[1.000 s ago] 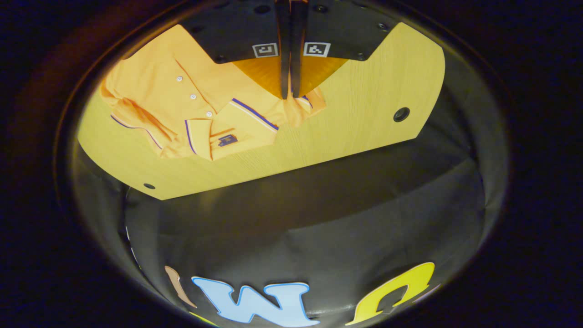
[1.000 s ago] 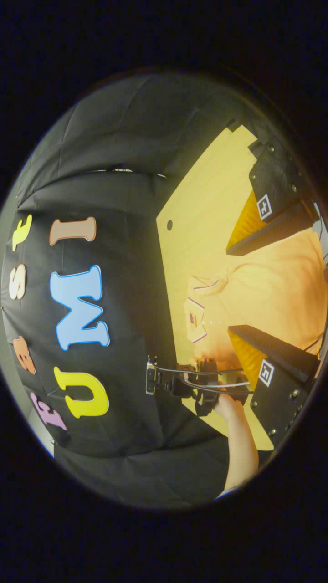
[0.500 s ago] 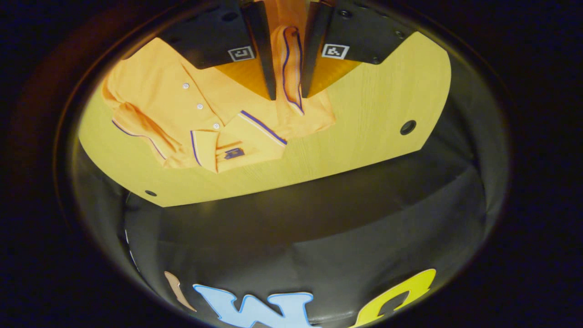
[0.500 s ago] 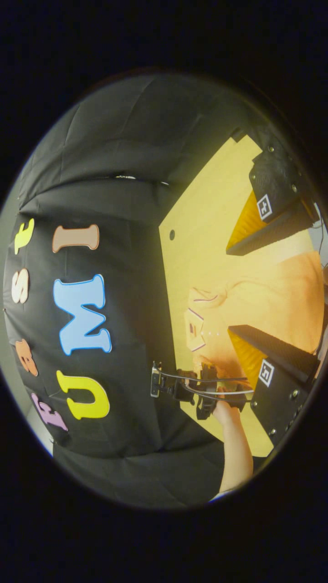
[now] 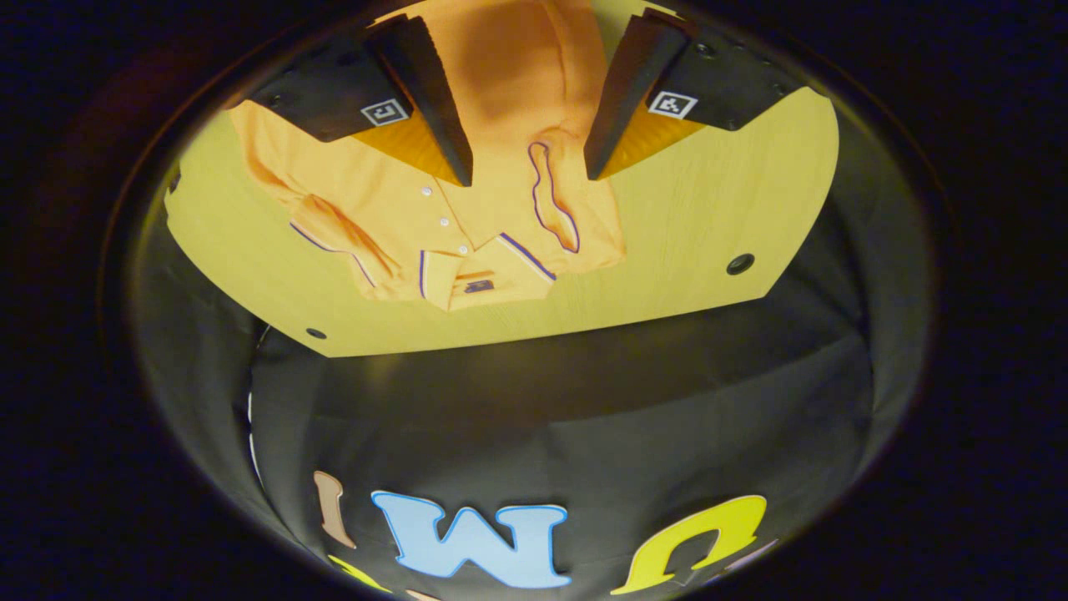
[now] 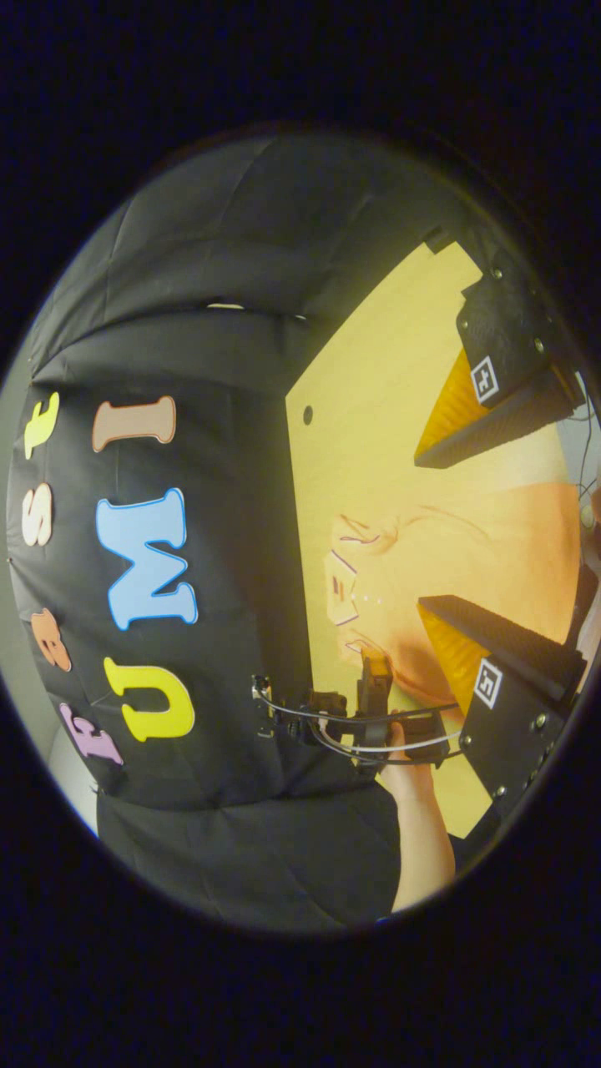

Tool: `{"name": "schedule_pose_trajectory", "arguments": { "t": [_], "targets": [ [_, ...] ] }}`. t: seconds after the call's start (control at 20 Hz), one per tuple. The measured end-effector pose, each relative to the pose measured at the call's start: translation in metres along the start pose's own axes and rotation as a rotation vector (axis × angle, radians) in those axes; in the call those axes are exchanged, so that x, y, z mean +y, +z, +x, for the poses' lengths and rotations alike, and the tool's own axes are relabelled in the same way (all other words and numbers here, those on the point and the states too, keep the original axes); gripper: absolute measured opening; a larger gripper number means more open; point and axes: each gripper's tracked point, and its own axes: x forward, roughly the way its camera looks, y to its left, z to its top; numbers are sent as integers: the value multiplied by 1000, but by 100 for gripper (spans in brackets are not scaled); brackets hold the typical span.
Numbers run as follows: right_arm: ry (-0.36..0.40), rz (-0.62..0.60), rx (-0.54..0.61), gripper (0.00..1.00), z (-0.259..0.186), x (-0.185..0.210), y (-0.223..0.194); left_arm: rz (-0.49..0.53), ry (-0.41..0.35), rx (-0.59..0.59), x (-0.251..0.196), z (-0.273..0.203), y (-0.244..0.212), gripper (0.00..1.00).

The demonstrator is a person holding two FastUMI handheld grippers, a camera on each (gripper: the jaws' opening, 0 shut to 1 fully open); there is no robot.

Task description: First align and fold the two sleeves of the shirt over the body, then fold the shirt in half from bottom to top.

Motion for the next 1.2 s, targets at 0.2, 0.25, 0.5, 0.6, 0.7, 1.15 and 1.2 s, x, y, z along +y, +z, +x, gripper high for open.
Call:
{"name": "schedule_pose_trajectory", "arguments": {
  "t": [0.2,0.25,0.5,0.6,0.7,1.15,1.2],
  "targets": [
    [47,-52,-8,95,-13,-9,-10,-56,23,-10,-10,-53,-19,93],
    [58,-61,-7,95,-15,-10,-13,-69,31,-16,-12,-66,-23,93],
    [103,-89,28,95,-22,-15,-38,-124,45,-38,-24,-132,-52,93],
    [118,-88,55,95,-22,-13,-51,-135,42,-30,-29,-155,-70,92],
    [125,-86,78,95,-22,-10,-62,-136,44,-25,-29,-172,-85,91],
    [63,-112,170,95,-16,-2,-110,-136,-16,22,-24,-225,-151,96],
    [54,-112,186,95,-14,-2,-117,-128,-13,33,-21,-229,-159,95]
  ]
}}
